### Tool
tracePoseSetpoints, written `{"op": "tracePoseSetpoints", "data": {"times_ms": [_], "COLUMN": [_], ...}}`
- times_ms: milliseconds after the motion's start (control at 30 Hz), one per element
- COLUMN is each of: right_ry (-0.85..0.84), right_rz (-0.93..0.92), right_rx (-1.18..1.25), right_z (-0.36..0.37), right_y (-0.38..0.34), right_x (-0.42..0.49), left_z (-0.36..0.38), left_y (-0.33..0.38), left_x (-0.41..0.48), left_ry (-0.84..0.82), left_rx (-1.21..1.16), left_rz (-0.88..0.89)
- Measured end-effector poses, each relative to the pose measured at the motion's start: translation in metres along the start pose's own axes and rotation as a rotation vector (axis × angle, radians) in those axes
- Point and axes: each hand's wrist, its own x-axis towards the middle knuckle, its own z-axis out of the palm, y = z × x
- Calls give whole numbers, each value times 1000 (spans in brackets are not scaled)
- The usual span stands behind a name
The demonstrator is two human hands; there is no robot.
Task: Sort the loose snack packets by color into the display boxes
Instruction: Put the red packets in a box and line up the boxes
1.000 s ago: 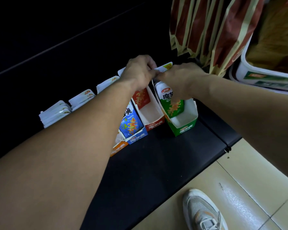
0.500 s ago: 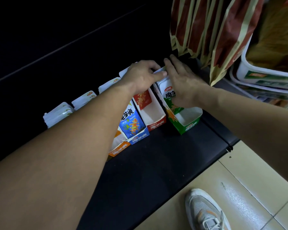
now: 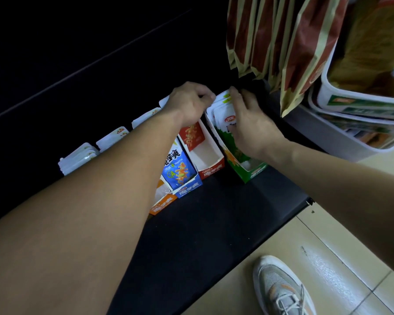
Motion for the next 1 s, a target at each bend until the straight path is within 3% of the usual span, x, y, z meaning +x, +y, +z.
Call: {"op": "tracePoseSetpoints", "data": {"times_ms": [200, 467, 833, 1000], "right_ry": [-56, -11, 16, -225], "right_rz": [-47, -34, -11, 116], "right_rx": [128, 135, 107, -185], "right_z": [-3, -9, -33, -22], "right_y": [13, 10, -11, -16], "right_x": [1, -27, -71, -92], "left_z": [2, 12, -24, -29], "left_y": [0, 4, 19, -6], "left_x": [-3, -23, -135, -200], "left_ry": [-36, 73, 174, 107], "left_rx": [-13, 95, 92, 171], "left_rz": [-16, 7, -32, -84]}}
